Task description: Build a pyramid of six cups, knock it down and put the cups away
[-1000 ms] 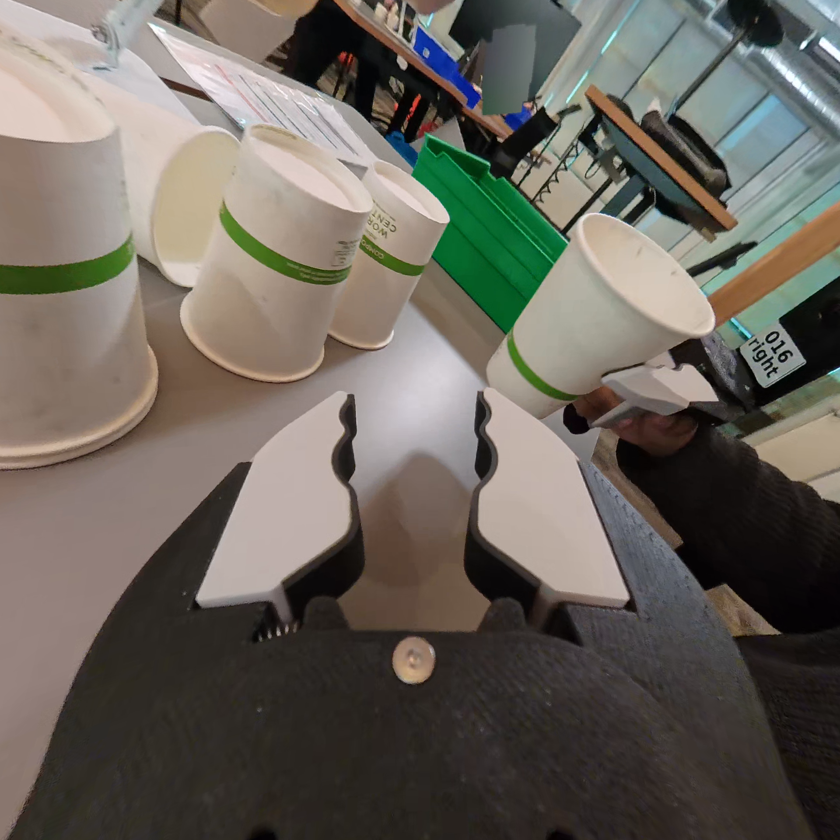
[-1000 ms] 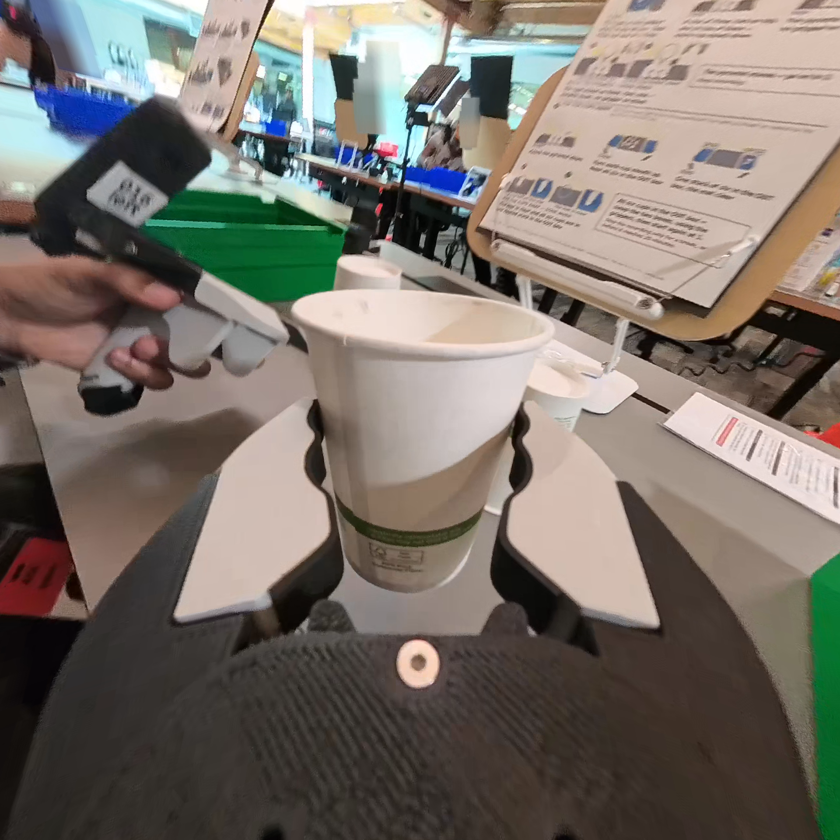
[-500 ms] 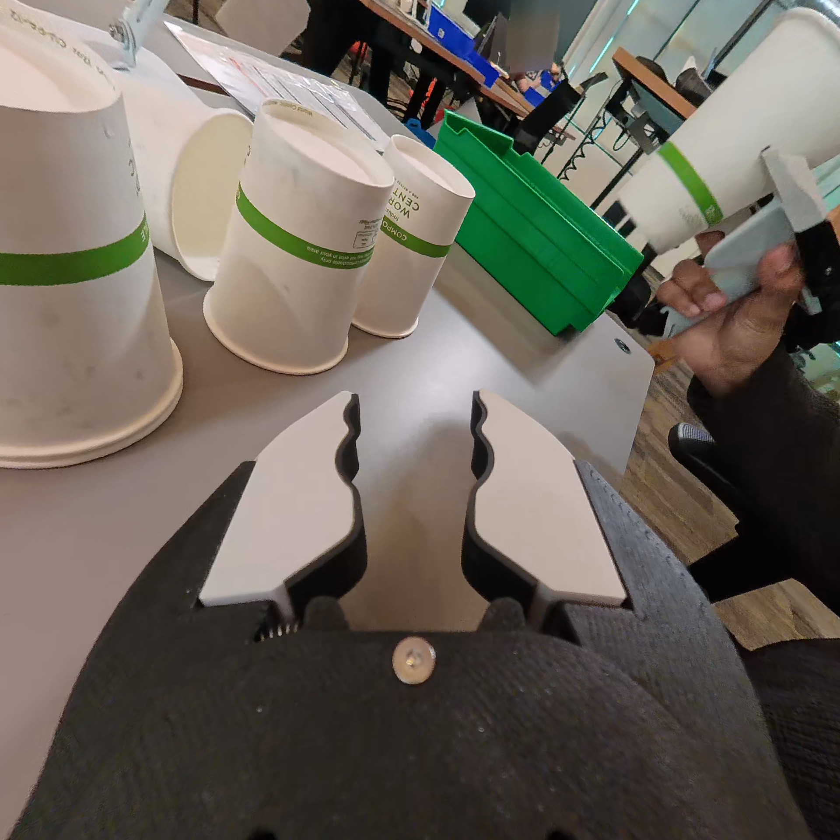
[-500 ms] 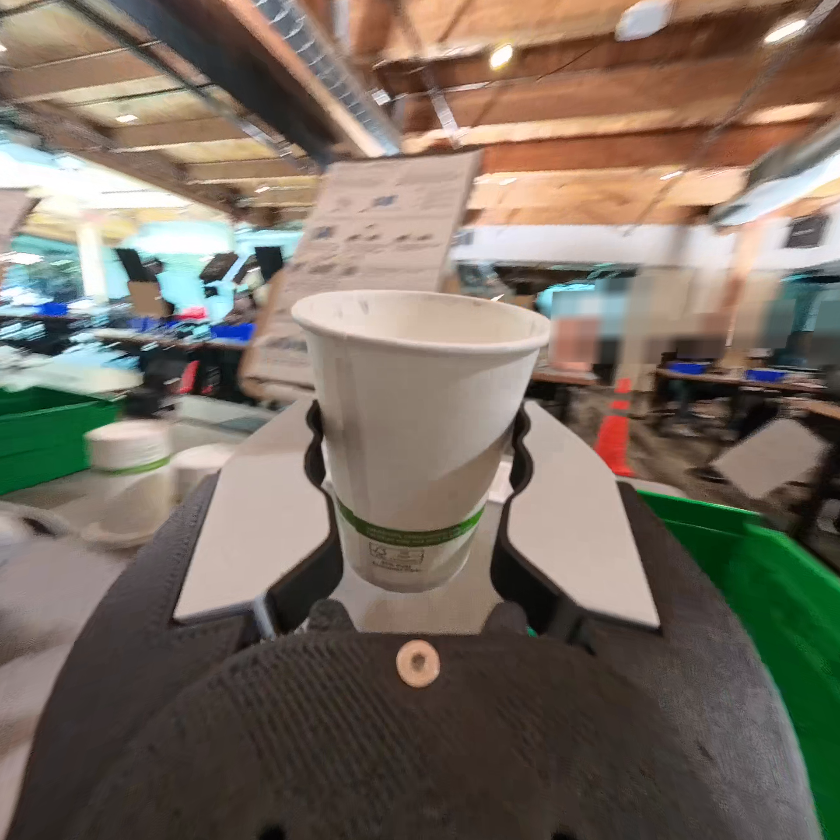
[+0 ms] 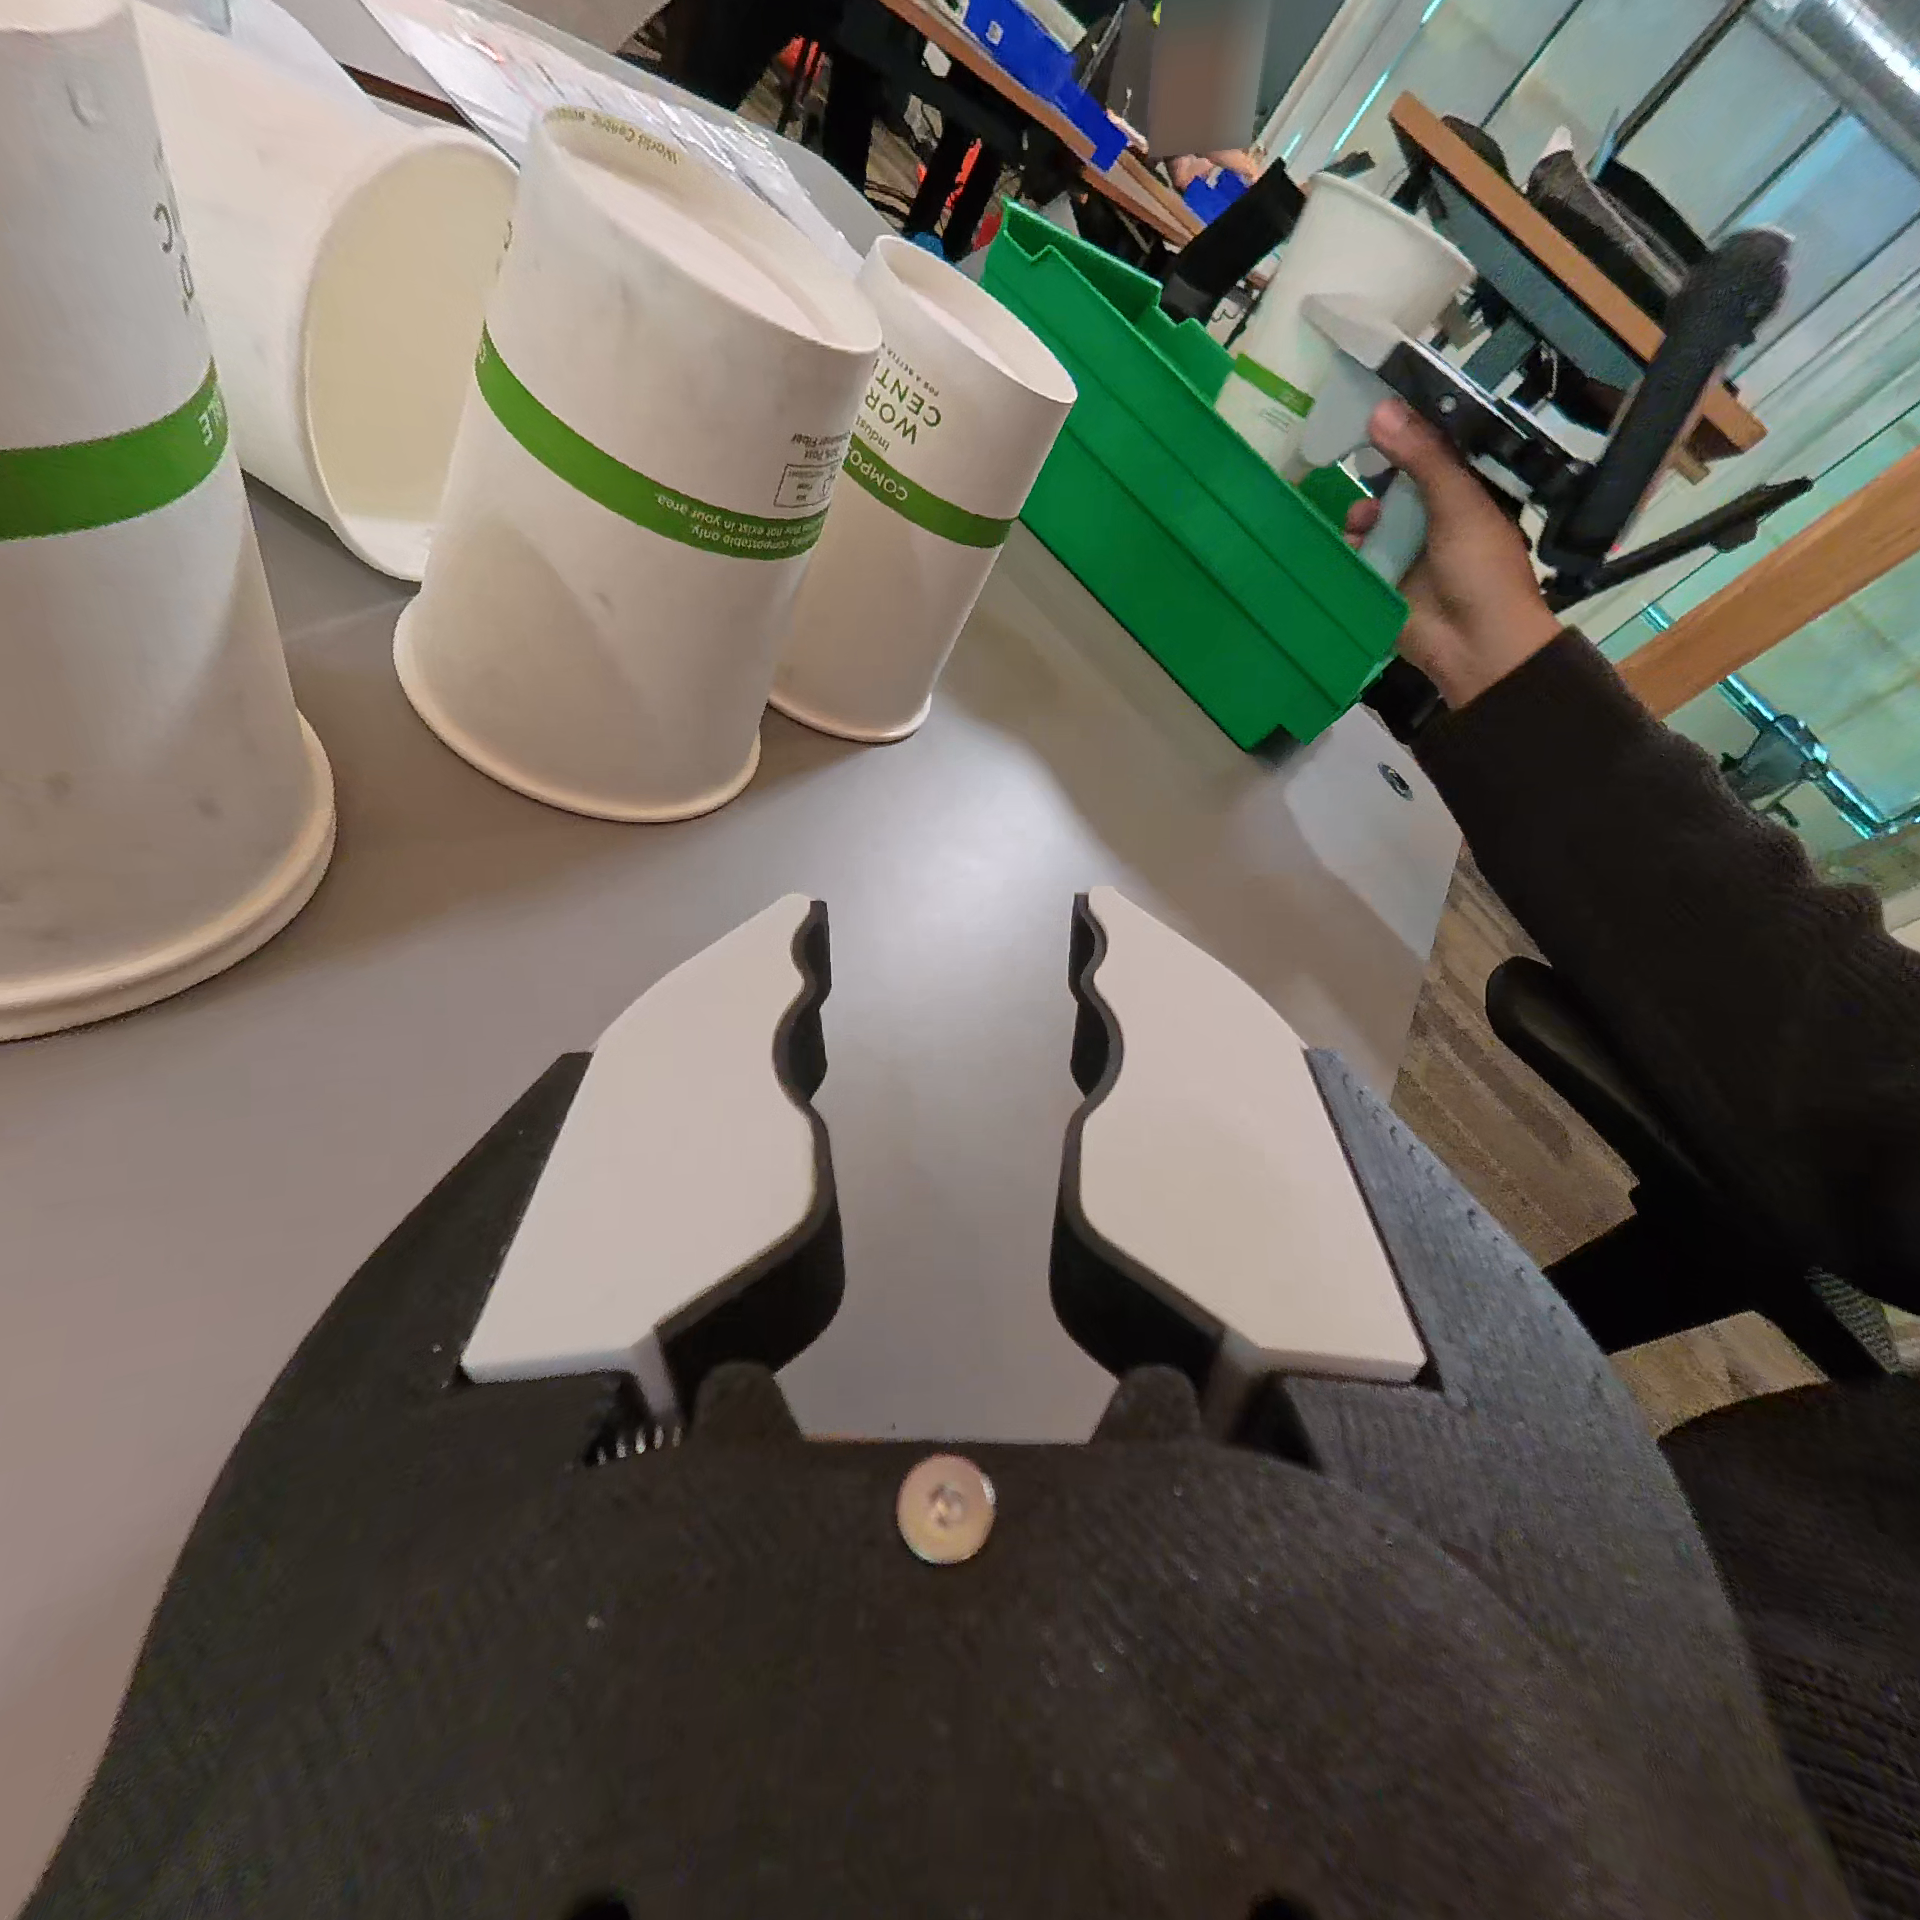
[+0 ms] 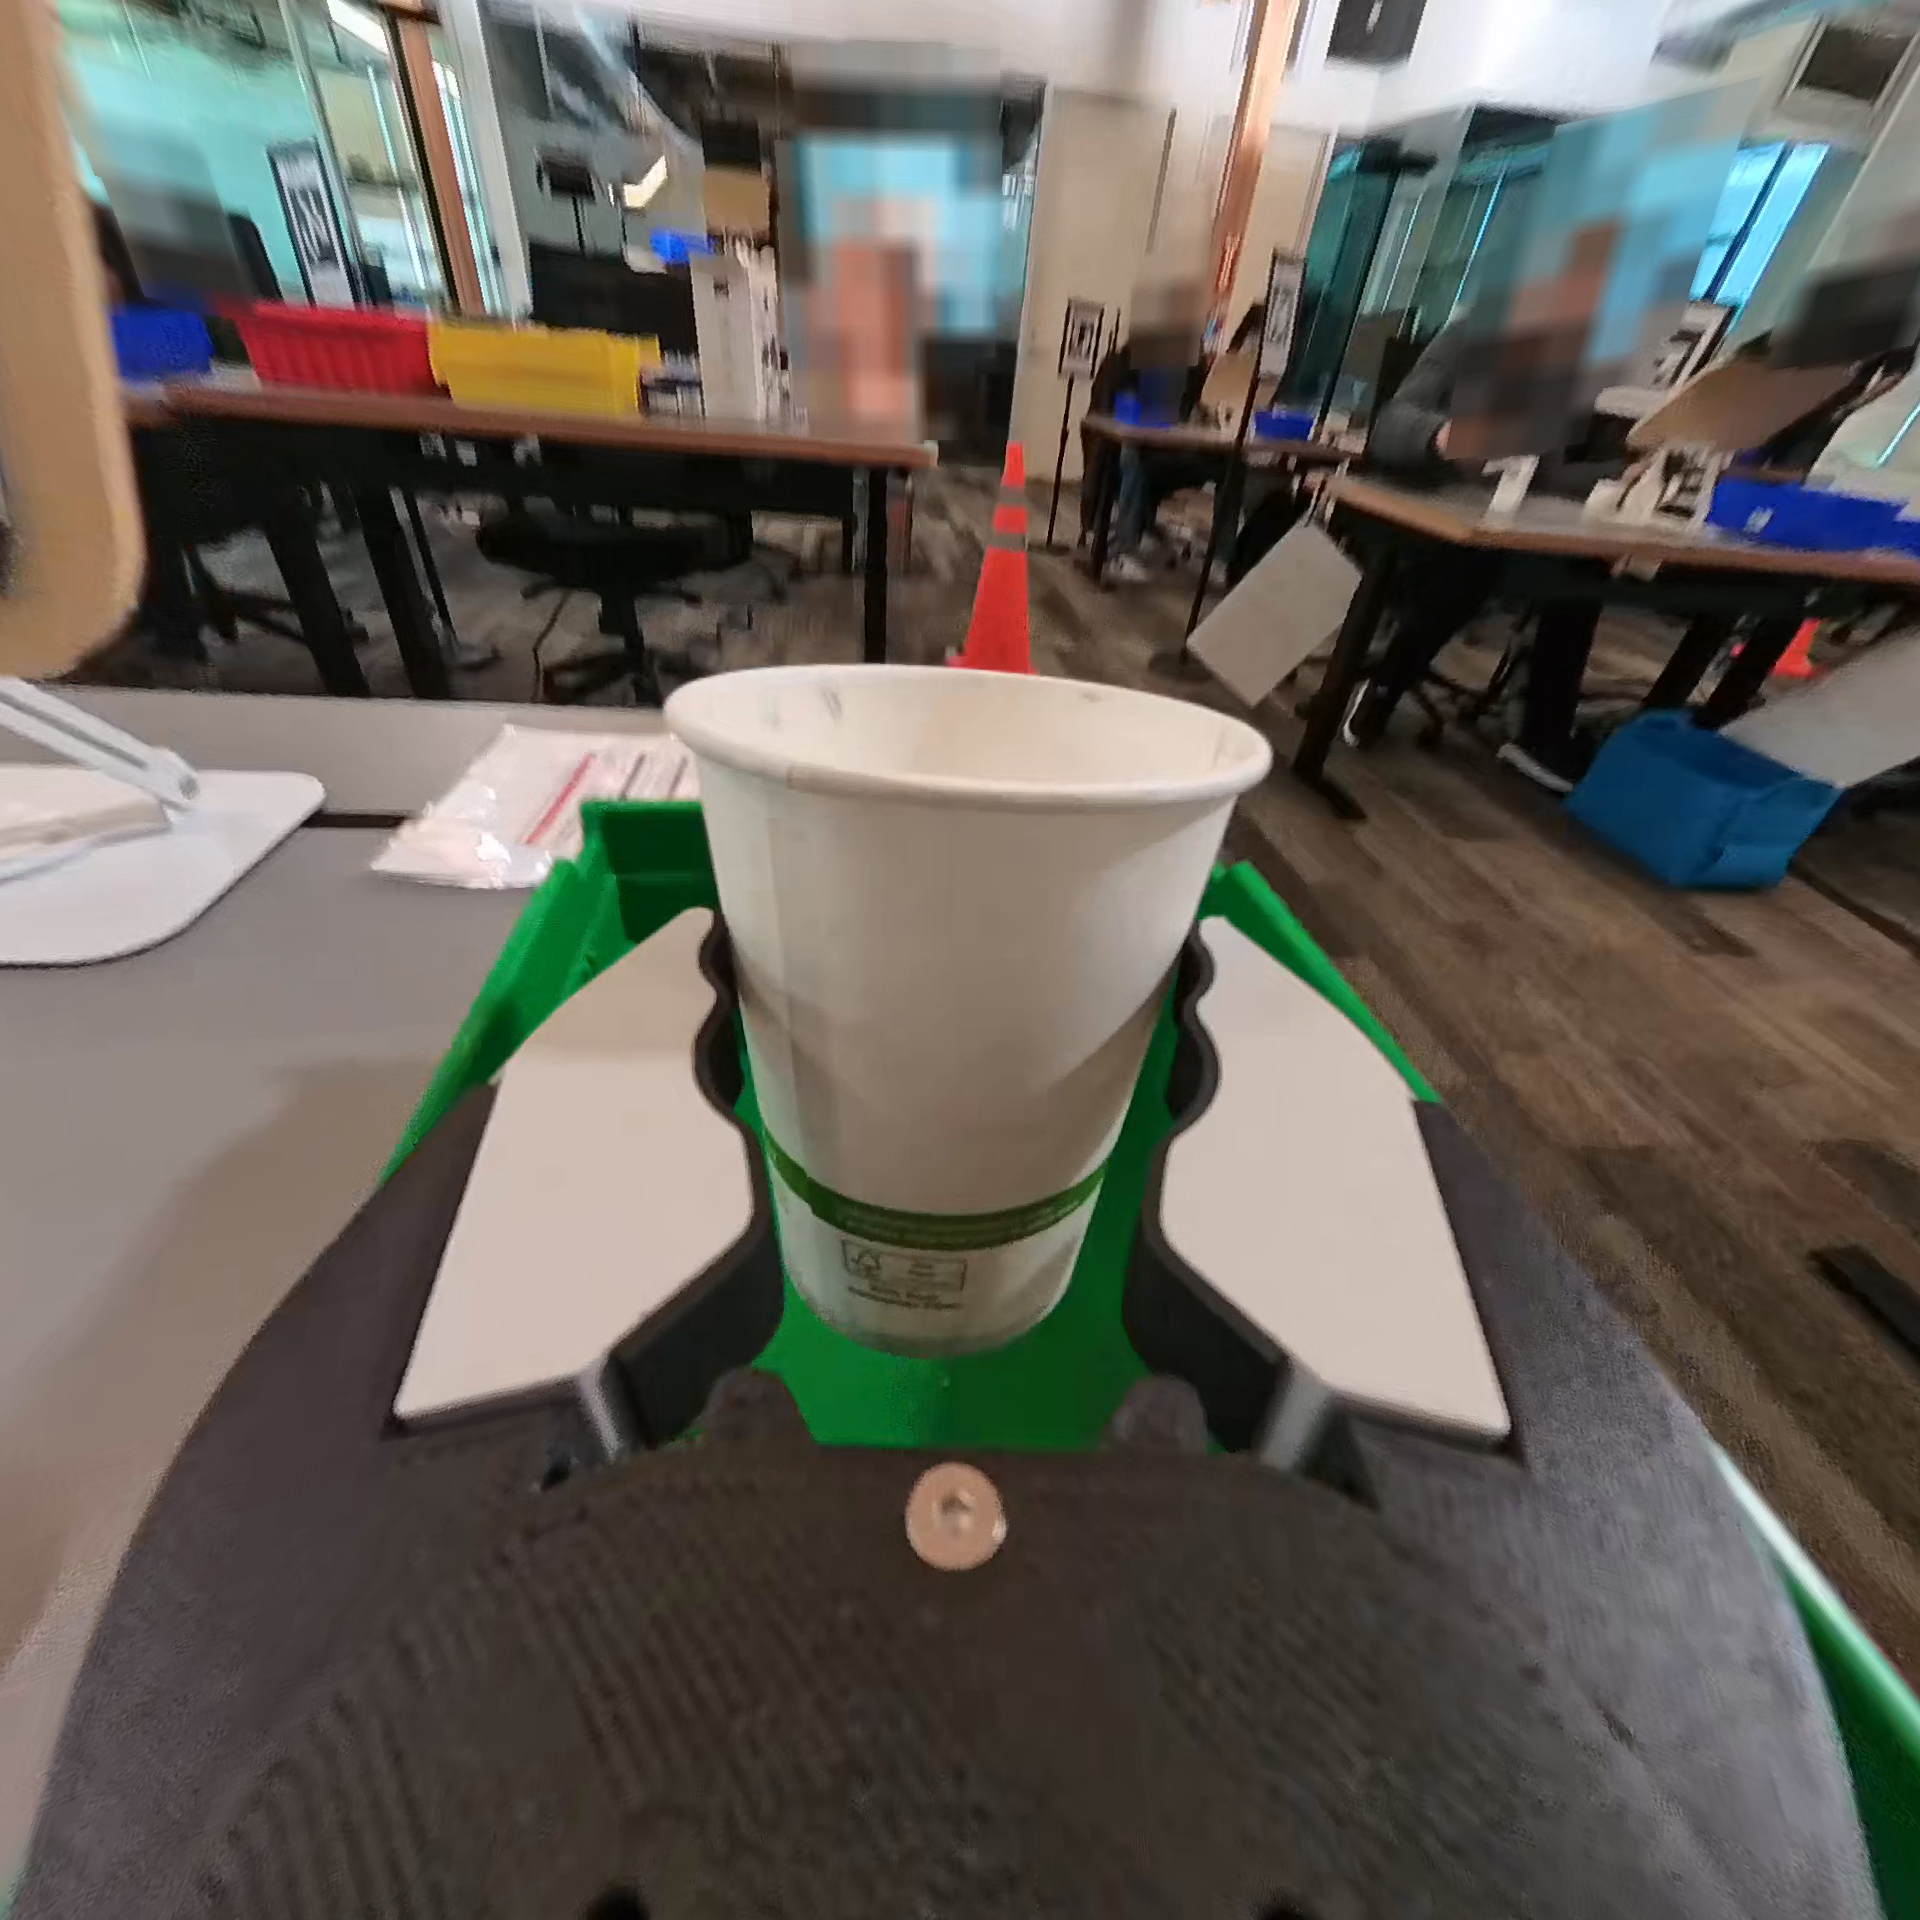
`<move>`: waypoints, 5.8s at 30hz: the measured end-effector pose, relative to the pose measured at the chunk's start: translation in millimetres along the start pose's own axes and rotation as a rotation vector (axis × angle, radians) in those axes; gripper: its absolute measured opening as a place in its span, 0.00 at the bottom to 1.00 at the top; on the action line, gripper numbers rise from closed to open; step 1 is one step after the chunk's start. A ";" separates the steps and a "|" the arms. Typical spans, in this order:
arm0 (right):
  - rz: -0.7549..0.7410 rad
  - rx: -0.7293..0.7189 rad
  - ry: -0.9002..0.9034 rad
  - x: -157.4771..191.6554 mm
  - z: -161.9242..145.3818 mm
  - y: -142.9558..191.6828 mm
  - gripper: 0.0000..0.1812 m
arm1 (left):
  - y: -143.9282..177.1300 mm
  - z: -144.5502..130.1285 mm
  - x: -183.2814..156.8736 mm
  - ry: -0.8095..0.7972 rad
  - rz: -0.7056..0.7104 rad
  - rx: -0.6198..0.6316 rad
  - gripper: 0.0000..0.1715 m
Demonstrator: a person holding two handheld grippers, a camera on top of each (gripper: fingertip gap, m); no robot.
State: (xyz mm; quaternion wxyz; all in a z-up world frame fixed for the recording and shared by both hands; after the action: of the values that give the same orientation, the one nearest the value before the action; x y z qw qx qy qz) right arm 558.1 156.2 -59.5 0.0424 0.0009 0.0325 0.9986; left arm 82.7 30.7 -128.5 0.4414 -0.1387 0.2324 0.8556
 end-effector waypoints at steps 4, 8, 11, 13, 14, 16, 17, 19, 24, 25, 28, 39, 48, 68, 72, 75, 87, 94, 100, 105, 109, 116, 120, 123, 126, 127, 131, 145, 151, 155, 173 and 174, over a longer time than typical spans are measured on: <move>-0.014 0.170 0.060 -6.2 -29.6 -26.8 0.46 | -1.6 -1.4 2.4 -0.004 0.013 0.012 0.26; 0.013 0.227 0.058 -9.3 -43.1 -27.4 0.46 | -2.4 -3.8 1.8 0.000 0.012 0.022 0.26; 0.006 0.247 0.058 -15.3 -47.9 -28.8 0.46 | -4.9 -6.1 0.9 -0.018 0.013 0.046 0.26; 0.027 0.249 0.026 -16.5 -47.9 -29.4 0.46 | -5.9 -6.3 -0.2 -0.027 0.008 0.055 0.26; 0.042 0.247 0.011 -16.3 -47.8 -29.5 0.46 | -6.1 -6.2 -0.5 -0.031 0.008 0.055 0.26; 0.062 0.244 -0.006 -15.3 -47.7 -29.2 0.46 | -6.4 -6.0 -1.0 -0.038 0.004 0.058 0.26; 0.061 0.239 -0.002 -15.1 -47.3 -29.0 0.46 | -6.3 -6.1 -1.0 -0.040 0.003 0.060 0.26; 0.065 0.239 0.016 -13.6 -47.8 -29.0 0.46 | -5.4 -6.3 -1.1 -0.040 0.006 0.057 0.26; 0.079 0.243 0.089 -7.2 -50.3 -29.3 0.46 | -2.2 -2.7 -2.5 -0.025 0.037 0.028 0.26; 0.078 0.241 0.099 -6.4 -50.4 -29.1 0.46 | -0.3 -0.4 -4.5 -0.020 0.043 0.010 0.26; 0.078 0.240 0.101 -6.4 -50.4 -28.6 0.46 | 3.7 3.5 -10.2 -0.026 0.046 -0.028 0.26; 0.056 0.319 0.018 -15.2 -47.8 -26.0 0.46 | -1.2 -0.3 -10.1 -0.109 0.074 0.017 0.25; 0.048 0.370 0.045 -17.2 -47.1 -22.3 0.46 | 4.4 6.0 -7.2 -0.115 0.107 -0.038 0.24; 0.069 0.334 0.091 -21.0 -50.5 -20.9 0.46 | 1.0 2.5 -9.9 -0.133 0.106 -0.018 0.24; 0.067 0.331 0.120 -20.2 -50.7 -21.2 0.46 | -0.5 1.3 -9.6 -0.142 0.108 -0.010 0.24; 0.068 0.320 0.130 -20.3 -51.1 -22.0 0.46 | -2.1 0.0 -9.1 -0.141 0.107 -0.003 0.24; 0.142 0.296 0.134 -17.8 -51.1 -21.1 0.46 | -6.4 -4.2 -10.5 -0.152 0.098 0.024 0.23; 0.155 0.333 0.082 -21.3 -51.4 -19.7 0.46 | -4.5 -3.0 -10.2 -0.161 0.106 0.018 0.23; 0.157 0.357 0.102 -20.2 -49.9 -19.6 0.46 | -5.7 -3.7 -7.8 -0.151 0.112 0.028 0.22; 0.161 0.351 0.146 -17.2 -49.7 -18.6 0.46 | -6.6 -4.4 -8.4 -0.154 0.110 0.034 0.22; 0.148 0.328 0.113 -19.8 -47.3 -17.2 0.47 | -6.2 -4.4 -8.7 -0.154 0.110 0.034 0.22; 0.175 0.302 0.044 -24.2 -38.6 -12.7 0.49 | -6.7 -4.9 -8.7 -0.146 0.105 0.038 0.22; 0.191 0.308 0.053 -24.6 -34.5 -9.8 0.51 | -6.5 -4.7 -8.3 -0.145 0.107 0.036 0.22; 0.191 0.309 0.093 -25.5 -30.0 -6.9 0.51 | -6.9 -4.9 -8.1 -0.138 0.105 0.039 0.22; 0.199 0.317 0.111 -26.4 -27.2 -3.7 0.50 | -6.9 -5.1 -8.5 -0.135 0.103 0.038 0.22; 0.201 0.323 0.107 -27.1 -26.7 -3.0 0.50 | -7.0 -5.2 -8.6 -0.137 0.104 0.039 0.22; 0.194 0.366 0.069 -32.1 -27.7 -1.3 0.50 | -7.1 -5.4 -8.8 -0.139 0.104 0.040 0.22; 0.190 0.507 0.022 -33.1 -26.2 2.7 0.48 | -6.8 -5.3 -7.8 -0.141 0.108 0.043 0.22; 0.191 0.652 -0.014 -37.9 -34.8 8.9 0.46 | -6.4 -5.1 -7.9 -0.151 0.113 0.042 0.22; 0.201 0.711 0.012 -37.9 -45.5 10.0 0.44 | -6.6 -5.2 -7.9 -0.151 0.113 0.044 0.22; 0.217 0.719 0.043 -29.8 -50.7 6.5 0.42 | -6.6 -5.1 -7.5 -0.149 0.112 0.046 0.22; 0.219 0.720 0.046 -28.9 -50.8 6.3 0.42 | -6.6 -5.2 -7.5 -0.149 0.112 0.046 0.22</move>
State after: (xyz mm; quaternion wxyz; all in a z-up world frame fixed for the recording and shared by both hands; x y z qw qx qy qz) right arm 586.1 144.2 -109.7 -0.0686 -0.0031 0.3823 0.9215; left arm 92.5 26.1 -131.4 0.4121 -0.0514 0.2259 0.8812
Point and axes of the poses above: each gripper's, where its closed fingertips meet, y back along the fingers, z out of its top, x = y × z across the jaws, the point moved 7 cm from there along y, back along the fingers, and after that the axes turned 5 degrees about -y, right-handed, at the moved point
